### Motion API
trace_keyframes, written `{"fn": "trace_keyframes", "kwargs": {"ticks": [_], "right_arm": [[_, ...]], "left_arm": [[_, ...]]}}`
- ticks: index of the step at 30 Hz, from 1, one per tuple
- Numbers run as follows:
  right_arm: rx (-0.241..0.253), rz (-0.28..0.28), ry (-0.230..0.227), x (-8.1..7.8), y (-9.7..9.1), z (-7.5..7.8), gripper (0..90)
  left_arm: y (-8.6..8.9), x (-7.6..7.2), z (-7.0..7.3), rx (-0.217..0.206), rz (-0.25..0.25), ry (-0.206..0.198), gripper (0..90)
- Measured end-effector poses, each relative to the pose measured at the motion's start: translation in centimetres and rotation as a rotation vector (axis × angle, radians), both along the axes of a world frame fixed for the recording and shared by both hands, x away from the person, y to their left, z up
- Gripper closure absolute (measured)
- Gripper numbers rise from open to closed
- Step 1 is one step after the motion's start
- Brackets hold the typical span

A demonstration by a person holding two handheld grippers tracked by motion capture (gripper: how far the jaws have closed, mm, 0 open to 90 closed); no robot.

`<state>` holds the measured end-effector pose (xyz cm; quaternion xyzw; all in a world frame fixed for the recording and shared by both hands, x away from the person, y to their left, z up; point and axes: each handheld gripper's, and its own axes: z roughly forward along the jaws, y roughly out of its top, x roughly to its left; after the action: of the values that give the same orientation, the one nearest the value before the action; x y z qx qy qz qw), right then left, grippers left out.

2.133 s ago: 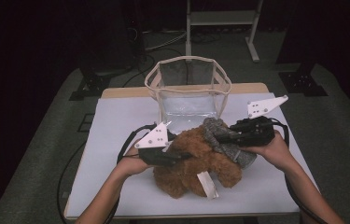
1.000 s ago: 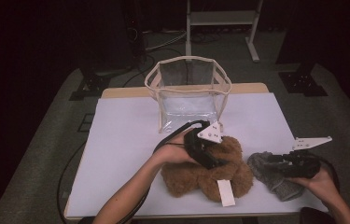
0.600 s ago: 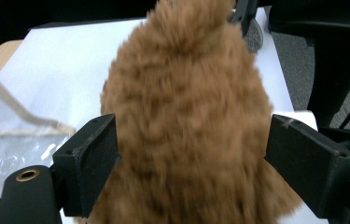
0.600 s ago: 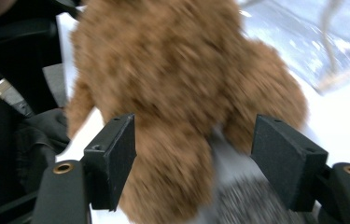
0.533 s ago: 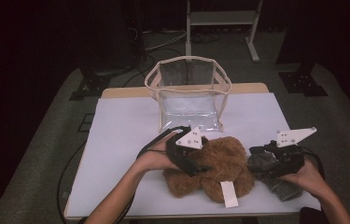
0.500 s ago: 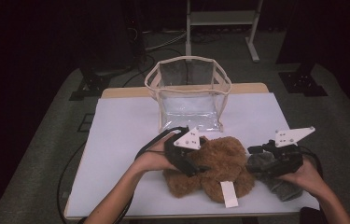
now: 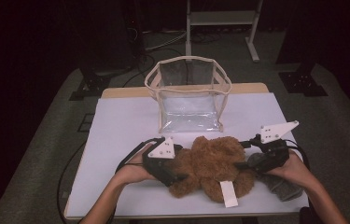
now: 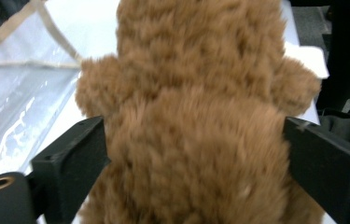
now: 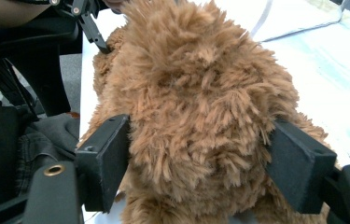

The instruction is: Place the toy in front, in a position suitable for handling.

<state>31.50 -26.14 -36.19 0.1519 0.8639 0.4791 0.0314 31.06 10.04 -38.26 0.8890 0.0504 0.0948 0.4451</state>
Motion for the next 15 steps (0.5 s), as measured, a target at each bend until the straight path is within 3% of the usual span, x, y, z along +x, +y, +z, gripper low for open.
{"fn": "trace_keyframes", "kwargs": {"ticks": [6, 10, 13, 15], "right_arm": [[-0.036, 0.0, -0.003, 0.1, 0.5, -0.5, 26.7], [-0.026, -0.008, 0.002, 0.1, 0.5, -0.8, 29.3], [-0.021, -0.01, 0.01, 0.2, 0.5, -1.1, 30.6], [-0.018, -0.016, 0.013, 0.2, 0.5, -1.3, 32.2]], "left_arm": [[1.1, 0.0, -1.0, -0.024, 0.01, 0.025, 3.6], [1.2, -0.1, -1.9, -0.003, -0.004, 0.063, 2.6], [1.1, 0.0, -2.3, -0.01, 0.002, 0.079, 2.1], [1.1, -0.1, -2.3, -0.001, 0.003, 0.069, 12.7]]}}
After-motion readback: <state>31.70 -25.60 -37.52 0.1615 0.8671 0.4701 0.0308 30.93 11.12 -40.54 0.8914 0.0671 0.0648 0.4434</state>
